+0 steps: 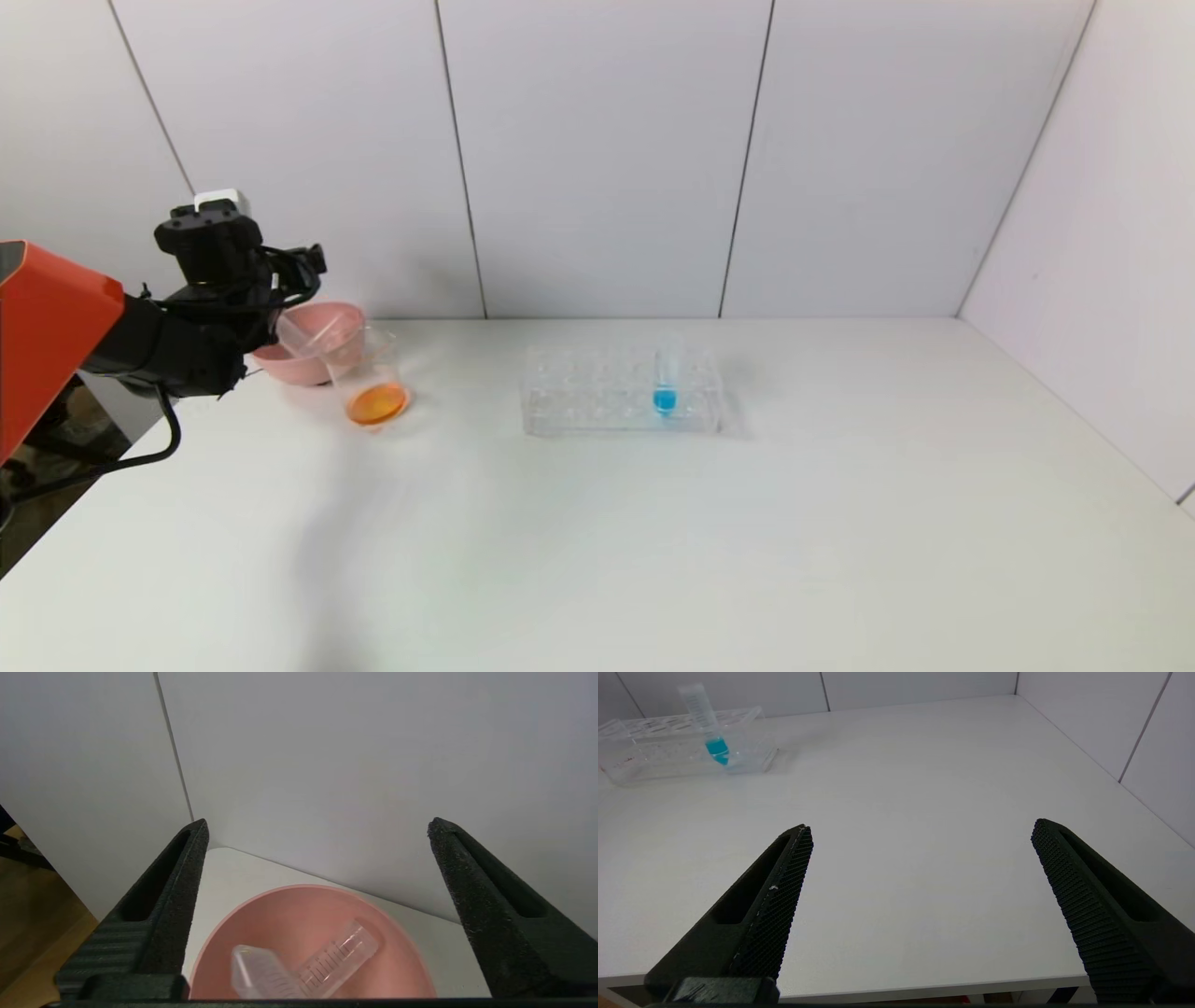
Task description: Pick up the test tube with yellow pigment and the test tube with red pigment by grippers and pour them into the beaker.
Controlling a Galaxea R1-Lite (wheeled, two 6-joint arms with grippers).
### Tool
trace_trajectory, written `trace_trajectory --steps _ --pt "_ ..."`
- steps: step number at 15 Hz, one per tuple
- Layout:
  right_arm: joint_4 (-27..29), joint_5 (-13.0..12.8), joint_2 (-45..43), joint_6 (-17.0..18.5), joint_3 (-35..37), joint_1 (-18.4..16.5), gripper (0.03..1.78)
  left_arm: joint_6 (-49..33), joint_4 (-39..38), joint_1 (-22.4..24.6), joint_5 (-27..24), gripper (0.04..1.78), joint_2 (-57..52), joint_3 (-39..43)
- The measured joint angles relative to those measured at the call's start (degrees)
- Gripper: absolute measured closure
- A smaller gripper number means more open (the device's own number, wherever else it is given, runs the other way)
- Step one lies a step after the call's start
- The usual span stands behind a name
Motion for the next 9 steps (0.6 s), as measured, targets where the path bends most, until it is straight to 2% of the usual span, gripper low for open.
trace_trajectory --steps 2,4,7,9 --pt "0.0 0.0 0.0 0.0 0.0 0.0 0.1 0.04 1.0 -1.51 -0.52 0.05 -4.05 2.11" --pt "0.02 0.0 0.01 0.0 0.0 0.0 0.1 0.04 2.26 -4.39 -2.01 0.05 -9.78 6.49" --pt "0.0 0.0 0.0 0.02 0.0 0.0 0.1 0.89 2.82 -10.61 -5.12 0.06 -20.7 16.99" --pt "0.0 0.0 0.0 0.0 0.0 0.0 0.1 4.8 3.06 -14.54 -4.96 0.06 -28.48 23.55"
